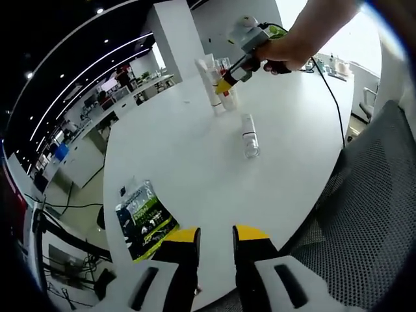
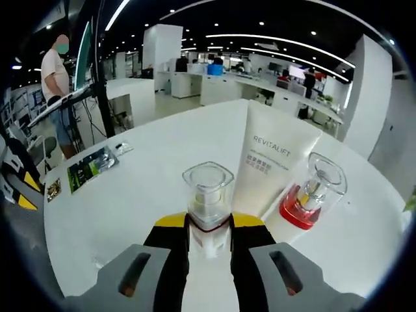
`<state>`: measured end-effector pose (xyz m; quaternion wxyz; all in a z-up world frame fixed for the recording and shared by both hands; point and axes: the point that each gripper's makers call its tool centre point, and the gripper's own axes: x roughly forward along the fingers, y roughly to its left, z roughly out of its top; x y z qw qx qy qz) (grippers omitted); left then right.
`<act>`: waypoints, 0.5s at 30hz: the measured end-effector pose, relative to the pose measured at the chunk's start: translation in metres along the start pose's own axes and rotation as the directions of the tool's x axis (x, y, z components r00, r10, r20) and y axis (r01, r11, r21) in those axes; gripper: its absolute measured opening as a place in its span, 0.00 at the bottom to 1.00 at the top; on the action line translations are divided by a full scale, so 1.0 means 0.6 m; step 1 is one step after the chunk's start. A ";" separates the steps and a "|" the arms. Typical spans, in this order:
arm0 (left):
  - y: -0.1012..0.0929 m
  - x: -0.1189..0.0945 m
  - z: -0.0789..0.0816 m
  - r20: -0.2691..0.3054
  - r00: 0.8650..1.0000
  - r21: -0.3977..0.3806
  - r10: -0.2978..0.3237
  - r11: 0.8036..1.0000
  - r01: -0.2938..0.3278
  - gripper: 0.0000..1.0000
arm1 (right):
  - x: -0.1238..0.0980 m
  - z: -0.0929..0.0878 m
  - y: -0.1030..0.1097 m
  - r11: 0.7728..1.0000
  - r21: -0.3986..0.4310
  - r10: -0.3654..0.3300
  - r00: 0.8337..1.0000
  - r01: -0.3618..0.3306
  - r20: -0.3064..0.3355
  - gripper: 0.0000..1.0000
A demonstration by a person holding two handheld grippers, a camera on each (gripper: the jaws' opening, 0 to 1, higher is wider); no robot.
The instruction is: Arrange the skincare products in the storage area until every visible bottle or jar stands upright without overlapping.
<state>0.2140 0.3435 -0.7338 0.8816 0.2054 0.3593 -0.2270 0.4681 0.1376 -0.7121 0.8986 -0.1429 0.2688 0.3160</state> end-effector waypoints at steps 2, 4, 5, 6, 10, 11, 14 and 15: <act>0.001 0.000 -0.001 0.000 1.000 -0.002 0.001 1.000 -0.001 0.20 | 0.002 -0.001 -0.002 1.000 0.009 -0.004 1.000 0.004 -0.002 0.22; 0.001 0.000 -0.003 -0.008 1.000 -0.006 0.001 1.000 -0.001 0.20 | 0.009 -0.002 0.000 1.000 0.007 -0.001 1.000 0.001 -0.002 0.22; 0.001 0.000 -0.003 -0.007 1.000 -0.006 0.000 1.000 0.000 0.20 | 0.012 -0.002 0.002 1.000 0.006 0.000 1.000 0.000 -0.002 0.22; 0.001 0.000 -0.003 -0.006 1.000 -0.006 0.000 1.000 0.000 0.20 | 0.014 0.000 0.005 1.000 0.007 -0.003 1.000 0.003 -0.001 0.22; 0.000 0.000 -0.002 -0.001 1.000 -0.006 -0.005 1.000 0.005 0.20 | 0.027 0.006 0.015 1.000 0.013 0.001 1.000 -0.002 0.017 0.22; -0.002 0.000 -0.002 -0.001 1.000 -0.001 -0.011 1.000 0.011 0.20 | 0.029 0.006 0.017 1.000 0.010 0.000 1.000 0.000 0.016 0.22; -0.008 -0.001 0.000 0.004 1.000 0.018 -0.019 1.000 0.019 0.19 | 0.025 0.013 0.015 0.999 0.033 -0.006 0.999 0.005 0.036 0.22; -0.008 -0.003 0.003 0.014 1.000 0.022 -0.018 1.000 0.017 0.19 | 0.025 0.014 0.016 0.999 0.032 -0.008 0.999 0.007 0.039 0.22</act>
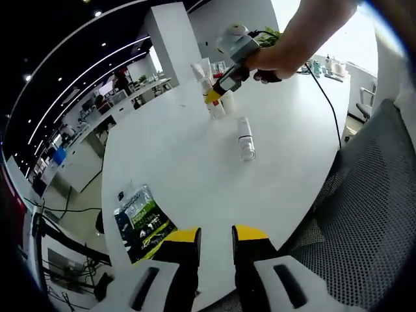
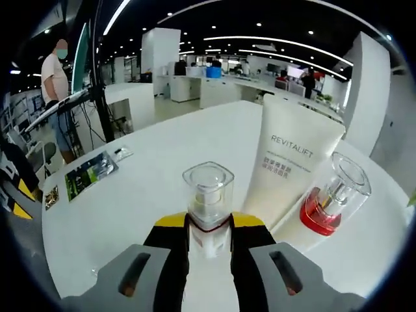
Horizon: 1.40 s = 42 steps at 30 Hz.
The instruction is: Arrange the skincare products in the storage area until every visible bottle or jar stands upright without overlapping.
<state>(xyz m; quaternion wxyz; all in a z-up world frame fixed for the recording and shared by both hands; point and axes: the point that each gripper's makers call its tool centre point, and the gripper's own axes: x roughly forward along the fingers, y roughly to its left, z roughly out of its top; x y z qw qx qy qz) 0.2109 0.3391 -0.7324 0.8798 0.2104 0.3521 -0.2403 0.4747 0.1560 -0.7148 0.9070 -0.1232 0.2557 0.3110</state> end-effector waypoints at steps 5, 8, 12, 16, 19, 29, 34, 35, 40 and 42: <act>-0.004 0.001 -0.001 -0.001 1.000 0.009 -0.014 1.000 0.014 0.19 | -0.004 -0.003 0.001 1.000 -0.010 -0.005 1.000 0.005 0.022 0.22; -0.007 0.001 -0.001 0.001 1.000 0.014 -0.023 1.000 0.023 0.19 | -0.010 -0.002 -0.006 0.999 0.029 -0.037 0.998 0.036 0.043 0.22; -0.010 0.003 -0.003 -0.008 0.999 0.022 -0.032 0.999 0.032 0.19 | -0.005 -0.002 -0.014 0.999 0.040 -0.035 0.998 0.033 0.057 0.22; -0.011 0.005 -0.008 -0.022 0.999 0.018 -0.037 0.999 0.038 0.19 | 0.004 -0.012 -0.011 0.999 0.021 -0.028 0.999 0.027 0.046 0.22; -0.011 0.006 -0.010 -0.030 0.999 0.020 -0.035 0.999 0.036 0.19 | 0.013 -0.022 -0.012 0.999 0.007 -0.031 0.999 0.031 0.036 0.22; -0.005 0.007 -0.012 -0.040 0.999 0.000 -0.022 1.000 0.023 0.19 | 0.019 -0.038 -0.030 0.997 -0.035 -0.067 0.997 0.069 0.046 0.22; -0.003 0.008 -0.015 -0.046 0.999 -0.003 -0.019 1.000 0.019 0.19 | 0.015 -0.038 -0.029 0.997 -0.012 -0.077 0.996 0.078 0.051 0.22; -0.003 0.008 -0.015 -0.048 0.999 -0.004 -0.020 1.000 0.019 0.19 | 0.013 -0.038 -0.028 0.997 -0.011 -0.078 0.996 0.079 0.052 0.22; -0.004 0.008 -0.016 -0.051 0.998 -0.001 -0.022 1.000 0.022 0.19 | 0.007 -0.042 -0.032 0.995 0.026 -0.095 0.994 0.094 0.057 0.22; -0.005 0.008 -0.017 -0.052 0.998 0.000 -0.023 1.000 0.023 0.19 | 0.006 -0.042 -0.033 0.995 0.029 -0.097 0.994 0.095 0.057 0.22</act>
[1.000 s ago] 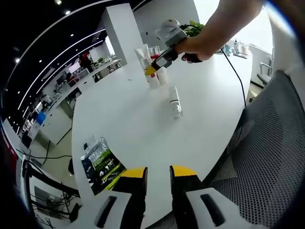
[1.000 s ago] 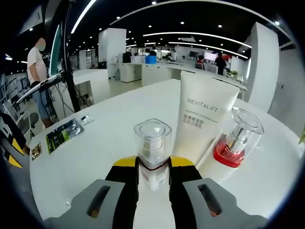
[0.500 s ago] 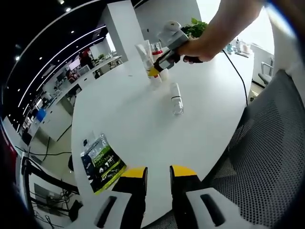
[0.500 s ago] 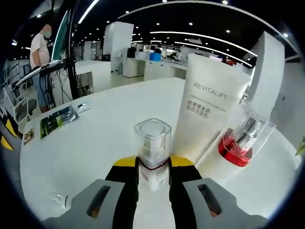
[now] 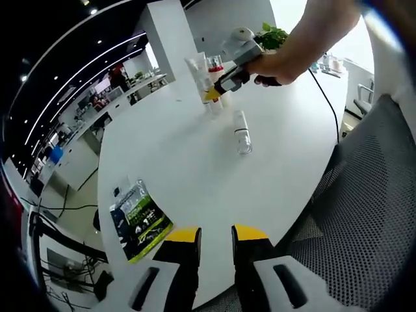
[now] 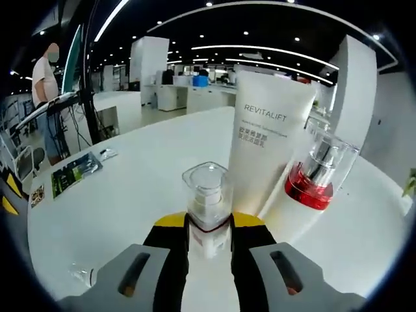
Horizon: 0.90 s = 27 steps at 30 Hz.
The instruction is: Arrange the skincare products in the storage area until every visible bottle or jar stands upright without overlapping.
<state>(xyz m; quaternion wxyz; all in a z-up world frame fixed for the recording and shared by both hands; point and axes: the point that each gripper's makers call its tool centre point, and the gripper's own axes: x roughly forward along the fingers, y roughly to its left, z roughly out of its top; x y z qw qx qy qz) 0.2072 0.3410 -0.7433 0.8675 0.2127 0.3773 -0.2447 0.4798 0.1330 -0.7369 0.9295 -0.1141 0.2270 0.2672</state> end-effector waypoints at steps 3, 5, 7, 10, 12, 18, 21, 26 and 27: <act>-0.001 0.000 0.000 -0.001 1.000 0.003 -0.003 1.000 0.003 0.19 | 0.001 -0.001 -0.003 1.000 0.015 -0.002 1.000 0.002 -0.003 0.22; -0.002 0.001 0.000 -0.002 1.000 0.005 -0.004 1.000 0.004 0.19 | 0.001 -0.002 -0.004 1.000 0.022 -0.005 1.000 0.005 -0.010 0.22; -0.002 0.000 0.000 -0.003 1.000 0.004 -0.004 1.000 0.004 0.19 | 0.002 -0.006 -0.003 1.000 0.023 -0.003 1.000 0.003 -0.020 0.23; -0.002 0.001 -0.001 -0.004 1.000 0.005 -0.004 1.000 0.004 0.19 | 0.001 -0.009 -0.002 1.000 0.017 0.001 1.000 0.000 -0.028 0.23; -0.002 0.001 -0.002 -0.007 1.000 0.002 -0.004 1.000 0.004 0.19 | 0.002 -0.009 -0.001 1.000 0.009 0.007 1.000 -0.007 -0.028 0.23; -0.001 0.001 -0.001 -0.005 1.000 0.001 -0.002 1.000 0.002 0.19 | 0.004 -0.018 -0.006 1.000 0.016 0.006 0.999 -0.005 -0.052 0.25; -0.001 0.001 -0.002 -0.006 1.000 0.004 -0.002 1.000 0.002 0.19 | 0.002 -0.023 -0.005 1.000 0.020 0.004 0.998 -0.003 -0.066 0.26; -0.001 0.000 -0.002 -0.006 1.000 0.003 0.000 1.000 0.000 0.19 | -0.005 -0.030 -0.002 1.000 0.010 0.007 0.996 -0.006 -0.092 0.27; -0.001 0.000 -0.002 -0.007 1.000 0.004 0.001 1.000 -0.001 0.19 | -0.007 -0.033 -0.002 1.000 0.008 0.006 0.995 -0.006 -0.098 0.27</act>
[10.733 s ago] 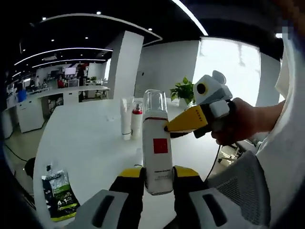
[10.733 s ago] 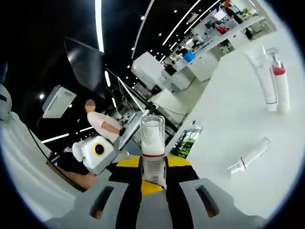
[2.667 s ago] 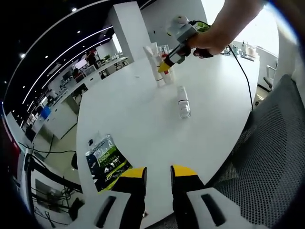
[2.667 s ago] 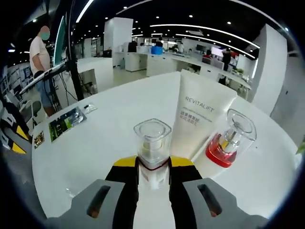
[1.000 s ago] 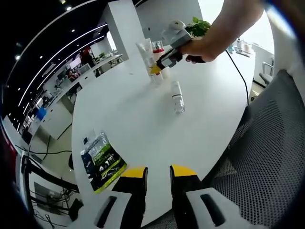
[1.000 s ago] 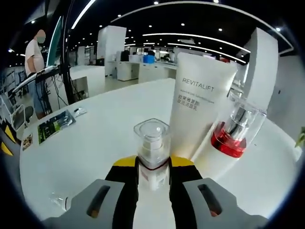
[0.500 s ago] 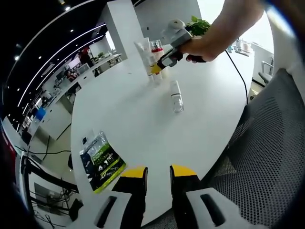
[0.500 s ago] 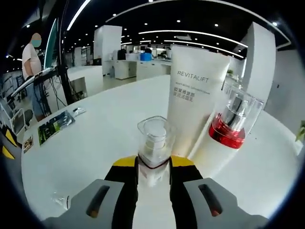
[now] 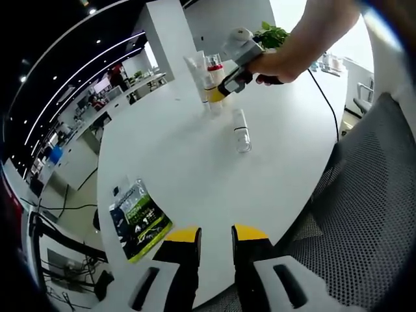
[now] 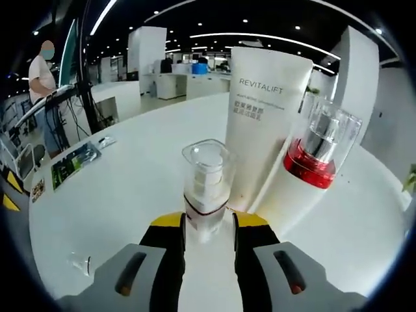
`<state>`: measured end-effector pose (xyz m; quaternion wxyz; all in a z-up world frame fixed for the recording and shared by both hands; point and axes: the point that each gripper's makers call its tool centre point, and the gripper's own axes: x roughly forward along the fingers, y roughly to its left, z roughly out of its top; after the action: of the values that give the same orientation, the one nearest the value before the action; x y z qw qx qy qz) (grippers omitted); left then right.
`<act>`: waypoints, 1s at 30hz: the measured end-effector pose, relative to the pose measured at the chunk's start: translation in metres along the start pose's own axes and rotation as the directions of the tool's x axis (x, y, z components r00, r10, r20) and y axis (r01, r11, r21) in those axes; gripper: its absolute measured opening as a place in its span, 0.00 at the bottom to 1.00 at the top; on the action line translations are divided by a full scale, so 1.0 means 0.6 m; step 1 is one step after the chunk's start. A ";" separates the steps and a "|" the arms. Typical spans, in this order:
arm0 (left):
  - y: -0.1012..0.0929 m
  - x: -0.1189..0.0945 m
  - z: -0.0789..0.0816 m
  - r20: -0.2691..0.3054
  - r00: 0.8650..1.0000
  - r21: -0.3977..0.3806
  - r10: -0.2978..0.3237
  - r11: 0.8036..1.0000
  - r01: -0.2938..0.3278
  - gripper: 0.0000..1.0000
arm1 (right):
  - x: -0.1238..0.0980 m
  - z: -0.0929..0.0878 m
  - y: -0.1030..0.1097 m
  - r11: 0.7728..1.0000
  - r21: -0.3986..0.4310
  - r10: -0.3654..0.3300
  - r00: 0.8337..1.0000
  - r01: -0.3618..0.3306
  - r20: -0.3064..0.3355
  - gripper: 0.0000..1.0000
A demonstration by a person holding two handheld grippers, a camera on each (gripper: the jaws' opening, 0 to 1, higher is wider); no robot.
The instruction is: Arrange the skincare products in the storage area until every visible bottle or jar stands upright without overlapping.
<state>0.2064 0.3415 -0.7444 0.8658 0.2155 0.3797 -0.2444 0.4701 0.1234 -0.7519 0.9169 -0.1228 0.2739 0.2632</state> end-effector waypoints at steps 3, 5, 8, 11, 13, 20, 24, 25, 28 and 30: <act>0.001 0.000 0.000 0.001 1.000 -0.001 0.001 1.000 -0.001 0.19 | -0.002 -0.004 -0.001 1.000 -0.005 0.004 1.000 -0.004 -0.007 0.27; 0.001 0.000 0.000 0.000 1.000 -0.004 0.003 1.000 -0.003 0.19 | -0.002 -0.005 -0.004 1.000 -0.022 -0.001 1.000 0.000 -0.013 0.26; 0.001 0.000 0.000 0.000 1.000 -0.003 0.004 1.000 -0.004 0.19 | 0.002 0.001 -0.010 1.000 -0.016 -0.005 1.000 0.004 -0.013 0.26; 0.003 0.000 0.000 0.000 1.000 -0.006 0.007 1.000 -0.007 0.19 | 0.004 -0.001 -0.010 1.000 -0.031 -0.001 1.000 0.000 -0.027 0.26; 0.004 0.000 0.000 0.000 1.000 -0.007 0.009 1.000 -0.009 0.19 | 0.001 -0.004 -0.010 1.000 -0.026 0.001 0.999 -0.002 -0.036 0.26; 0.012 0.000 -0.002 -0.007 1.000 -0.020 0.029 0.999 -0.029 0.19 | -0.034 -0.040 0.002 0.999 -0.018 0.025 0.993 -0.028 -0.115 0.30; 0.017 -0.003 0.000 0.001 0.999 -0.022 0.042 0.999 -0.042 0.19 | -0.070 -0.063 -0.005 1.000 -0.010 0.017 0.985 -0.019 -0.172 0.34; 0.017 -0.002 -0.002 -0.001 0.999 -0.035 0.035 0.999 -0.035 0.19 | -0.077 -0.064 -0.007 1.000 -0.009 0.013 0.984 -0.015 -0.176 0.34; 0.025 -0.006 0.001 0.014 0.999 -0.046 0.051 0.998 -0.051 0.19 | -0.102 -0.056 -0.002 1.000 0.006 0.004 0.984 -0.003 -0.180 0.38; 0.025 -0.008 0.003 0.021 0.999 -0.056 0.050 0.997 -0.049 0.20 | -0.112 -0.046 0.003 0.999 0.040 -0.003 0.986 0.010 -0.169 0.40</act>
<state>0.2134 0.3536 -0.7368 0.8815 0.1979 0.3711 -0.2146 0.4091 0.0867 -0.7363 0.8935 -0.1269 0.3555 0.2432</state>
